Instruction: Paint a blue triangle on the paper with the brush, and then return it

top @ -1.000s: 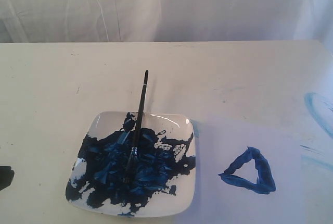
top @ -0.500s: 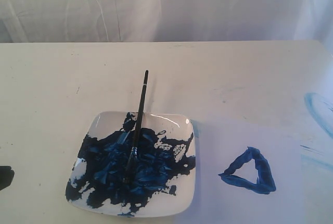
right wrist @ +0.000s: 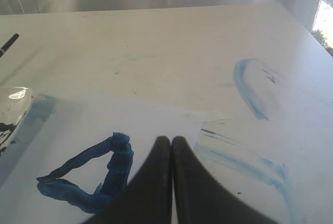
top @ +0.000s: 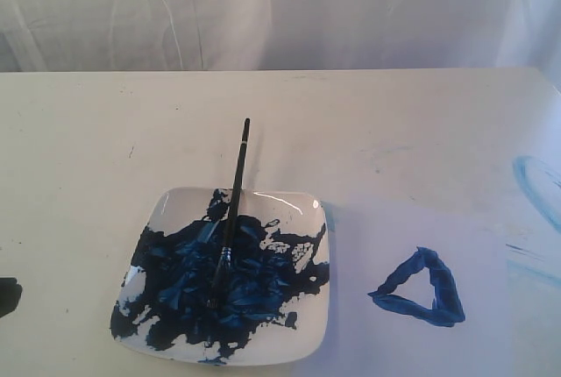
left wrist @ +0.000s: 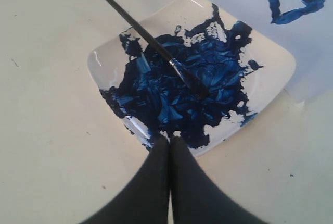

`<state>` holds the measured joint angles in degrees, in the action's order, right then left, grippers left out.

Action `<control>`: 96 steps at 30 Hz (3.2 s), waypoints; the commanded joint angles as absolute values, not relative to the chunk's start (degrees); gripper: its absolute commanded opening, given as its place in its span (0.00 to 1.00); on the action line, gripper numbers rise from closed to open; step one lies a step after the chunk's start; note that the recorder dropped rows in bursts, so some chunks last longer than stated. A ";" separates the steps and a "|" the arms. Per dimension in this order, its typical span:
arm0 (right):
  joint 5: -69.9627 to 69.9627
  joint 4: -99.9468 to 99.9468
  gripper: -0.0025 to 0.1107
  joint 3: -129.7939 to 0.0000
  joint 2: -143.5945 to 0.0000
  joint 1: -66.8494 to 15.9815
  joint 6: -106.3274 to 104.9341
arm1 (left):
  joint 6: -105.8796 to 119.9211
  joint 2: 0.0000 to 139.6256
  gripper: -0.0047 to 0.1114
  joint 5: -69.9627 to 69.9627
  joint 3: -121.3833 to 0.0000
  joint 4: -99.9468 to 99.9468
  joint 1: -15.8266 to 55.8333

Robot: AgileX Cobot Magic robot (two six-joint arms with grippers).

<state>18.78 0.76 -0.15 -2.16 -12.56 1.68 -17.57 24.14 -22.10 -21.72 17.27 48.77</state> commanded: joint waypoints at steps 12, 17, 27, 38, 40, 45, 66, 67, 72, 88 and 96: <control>17.99 0.37 0.02 0.00 -1.82 -12.67 1.27 | -17.83 7.31 0.04 -5.43 -6.06 21.84 9.21; 17.99 0.37 0.02 0.00 -1.82 -12.67 1.27 | -18.06 2.57 0.04 -5.73 -0.33 23.44 4.36; 17.99 0.37 0.02 0.00 -1.82 -12.67 1.27 | -20.20 0.00 0.04 -13.76 0.00 15.84 -1.28; 17.99 0.37 0.02 0.00 -1.82 -12.67 1.27 | -19.02 0.00 0.04 -13.31 0.00 13.30 -1.28; 17.99 0.37 0.02 0.00 -1.82 -12.67 1.27 | -17.63 0.00 0.04 -13.31 0.00 13.30 -1.28; 17.99 0.37 0.02 0.00 -1.82 -12.67 1.27 | -15.51 0.00 0.04 -13.31 0.00 10.62 -1.28; 17.99 0.37 0.02 0.00 -1.82 -12.67 1.27 | -6.88 0.00 0.04 -12.03 0.00 1.43 -0.88; 17.99 0.37 0.02 0.00 -1.82 -12.67 1.27 | -6.88 0.00 0.04 -11.94 0.00 2.68 -0.74; 18.03 0.00 0.02 0.00 -1.83 -12.67 1.27 | -6.64 0.00 0.04 -11.94 0.00 9.03 -0.35; 18.03 0.00 0.02 0.00 -1.83 -12.67 1.27 | -5.60 0.00 0.04 -12.06 0.00 10.35 -0.22; 18.03 0.00 0.02 0.00 -1.83 -12.67 1.27 | -5.60 0.00 0.04 -13.31 0.00 8.63 -0.22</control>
